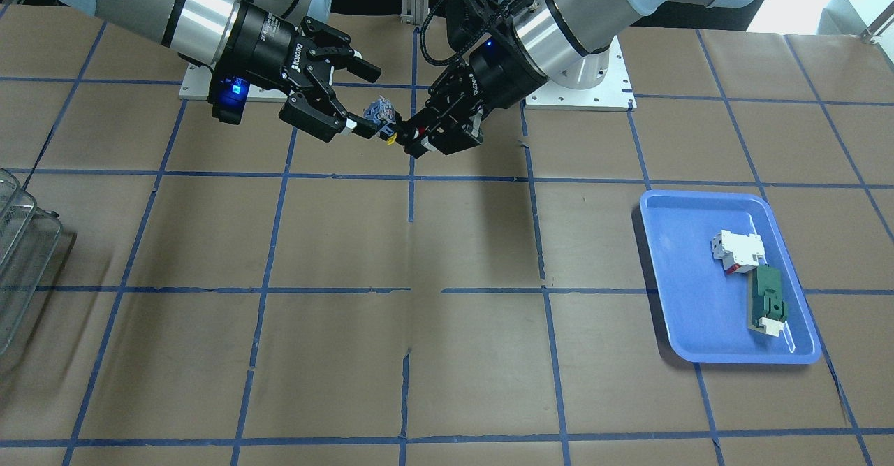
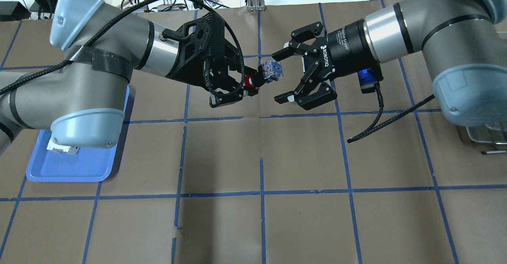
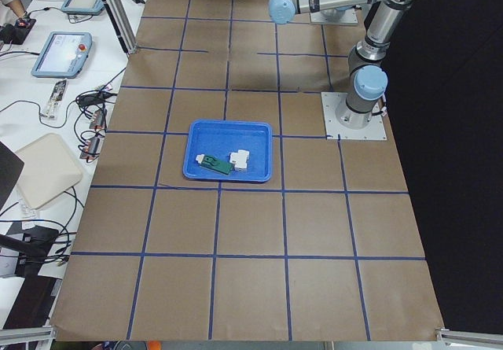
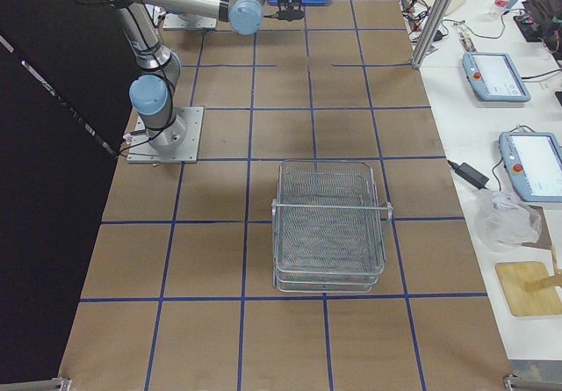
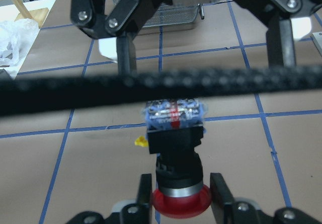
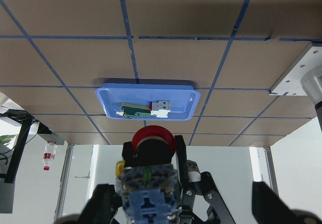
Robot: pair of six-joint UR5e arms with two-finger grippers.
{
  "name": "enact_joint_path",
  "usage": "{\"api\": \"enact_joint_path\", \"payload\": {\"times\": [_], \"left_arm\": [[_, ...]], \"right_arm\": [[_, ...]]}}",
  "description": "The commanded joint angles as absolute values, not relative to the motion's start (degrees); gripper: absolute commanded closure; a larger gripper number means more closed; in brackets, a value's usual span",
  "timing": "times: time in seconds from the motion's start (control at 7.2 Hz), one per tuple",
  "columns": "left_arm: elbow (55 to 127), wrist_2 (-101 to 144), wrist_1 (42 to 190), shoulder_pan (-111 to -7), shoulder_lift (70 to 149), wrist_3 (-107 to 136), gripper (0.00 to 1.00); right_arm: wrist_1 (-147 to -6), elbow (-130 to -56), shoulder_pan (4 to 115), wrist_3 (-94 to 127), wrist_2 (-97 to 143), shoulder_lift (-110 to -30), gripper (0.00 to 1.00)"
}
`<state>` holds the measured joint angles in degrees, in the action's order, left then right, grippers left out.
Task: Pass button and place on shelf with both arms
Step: 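Close the right gripper on the button's blue base beside the left gripper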
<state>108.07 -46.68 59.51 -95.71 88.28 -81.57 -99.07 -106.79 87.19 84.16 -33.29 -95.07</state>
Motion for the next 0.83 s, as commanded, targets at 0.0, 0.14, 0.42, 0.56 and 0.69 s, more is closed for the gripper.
{"api": "enact_joint_path", "payload": {"times": [0.0,0.14,0.42,0.56,0.69], "left_arm": [[108.11,-46.76,59.50,-95.71,88.42,-81.56,1.00],[108.11,-46.58,59.41,-95.71,88.24,-81.56,1.00],[108.11,-46.49,59.41,-95.71,88.15,-81.56,1.00],[108.11,-46.49,59.41,-95.71,88.15,-81.56,1.00],[108.11,-46.49,59.41,-95.71,88.15,-81.56,1.00]], "right_arm": [[-101.76,-106.70,87.19,84.20,-33.40,-95.01,0.00],[-102.47,-106.96,87.19,84.20,-33.49,-94.75,0.00],[-102.39,-108.19,87.19,84.37,-33.49,-94.48,0.00],[-102.31,-108.19,87.19,84.55,-33.49,-94.57,0.00],[-102.48,-108.19,87.19,86.03,-33.49,-94.57,0.00]]}}
